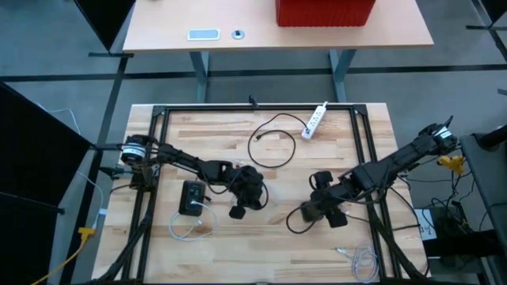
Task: Insert USB
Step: Insert the top white charger cable into the right black outlet extension
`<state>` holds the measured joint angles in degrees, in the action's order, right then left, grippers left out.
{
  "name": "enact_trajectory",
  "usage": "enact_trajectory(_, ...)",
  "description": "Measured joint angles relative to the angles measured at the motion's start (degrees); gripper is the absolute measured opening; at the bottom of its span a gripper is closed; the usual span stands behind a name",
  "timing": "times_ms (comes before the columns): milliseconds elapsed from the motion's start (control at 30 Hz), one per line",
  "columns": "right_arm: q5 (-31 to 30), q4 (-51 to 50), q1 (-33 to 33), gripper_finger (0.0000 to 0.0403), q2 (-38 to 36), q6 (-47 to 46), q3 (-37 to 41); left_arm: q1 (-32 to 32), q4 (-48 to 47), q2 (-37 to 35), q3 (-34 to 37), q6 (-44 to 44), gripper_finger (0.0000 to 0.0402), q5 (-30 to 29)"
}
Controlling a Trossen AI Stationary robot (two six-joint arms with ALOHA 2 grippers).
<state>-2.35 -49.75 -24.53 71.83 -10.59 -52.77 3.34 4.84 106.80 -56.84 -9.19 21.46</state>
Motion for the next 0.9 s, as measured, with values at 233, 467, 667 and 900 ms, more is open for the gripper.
enact_trajectory(233, 1.5, -6.2, 0.3, 0.0264, 4.2, 9.1, -3.3, -0.5, -0.5, 0.0, 0.0, -0.6, 0.0015, 0.0)
enact_trajectory(467, 3.7, -7.4, 0.6, 0.0263, 11.8, 22.2, -10.4, -0.6, -3.5, 0.0, 0.0, -1.9, 0.0015, 0.1)
enact_trajectory(667, 6.7, -7.5, 0.9, 0.0263, 13.5, 30.4, -13.4, -0.8, -3.3, 0.0, 0.0, -0.7, 0.0015, 0.1)
enact_trajectory(900, 5.6, -6.5, 2.0, 0.0263, 13.3, 20.8, -11.5, -2.8, -1.4, 0.0, -0.9, 8.6, 0.0015, 0.1)
